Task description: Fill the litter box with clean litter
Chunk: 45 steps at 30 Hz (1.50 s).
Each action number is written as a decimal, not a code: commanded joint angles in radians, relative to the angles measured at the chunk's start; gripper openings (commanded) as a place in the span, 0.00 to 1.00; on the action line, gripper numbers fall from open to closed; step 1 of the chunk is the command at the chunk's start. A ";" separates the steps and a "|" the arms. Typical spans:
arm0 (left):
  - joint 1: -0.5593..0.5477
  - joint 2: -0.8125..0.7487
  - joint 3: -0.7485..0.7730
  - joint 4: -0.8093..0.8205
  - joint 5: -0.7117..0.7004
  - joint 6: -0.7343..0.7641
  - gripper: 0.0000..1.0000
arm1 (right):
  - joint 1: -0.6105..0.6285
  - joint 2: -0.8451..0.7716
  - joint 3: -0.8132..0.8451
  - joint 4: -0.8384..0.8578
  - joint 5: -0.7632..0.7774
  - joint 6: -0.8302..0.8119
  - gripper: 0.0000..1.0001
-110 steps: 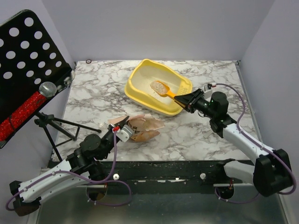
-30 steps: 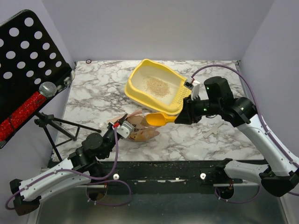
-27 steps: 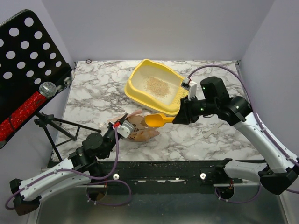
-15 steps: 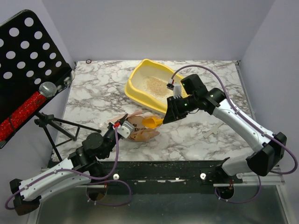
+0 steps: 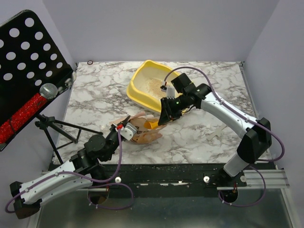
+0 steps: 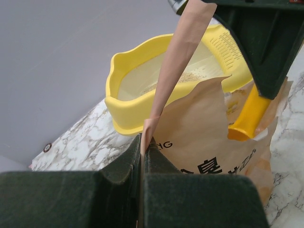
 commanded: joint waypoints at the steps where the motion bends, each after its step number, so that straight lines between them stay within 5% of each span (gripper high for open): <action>1: -0.001 -0.024 0.072 0.122 -0.013 -0.005 0.00 | 0.019 0.102 -0.026 0.040 -0.027 0.039 0.00; 10: -0.001 -0.021 0.068 0.124 -0.014 0.006 0.00 | 0.024 0.208 -0.136 0.326 -0.226 0.127 0.00; 25: -0.001 -0.029 0.057 0.132 0.001 0.012 0.00 | 0.024 0.110 -0.574 1.457 -0.393 0.581 0.00; 34: 0.000 -0.038 0.049 0.138 0.018 0.018 0.00 | 0.024 0.042 -0.647 1.690 -0.412 0.640 0.00; 45: -0.001 -0.049 0.043 0.145 0.038 0.021 0.00 | 0.024 -0.102 -0.733 1.733 -0.398 0.671 0.00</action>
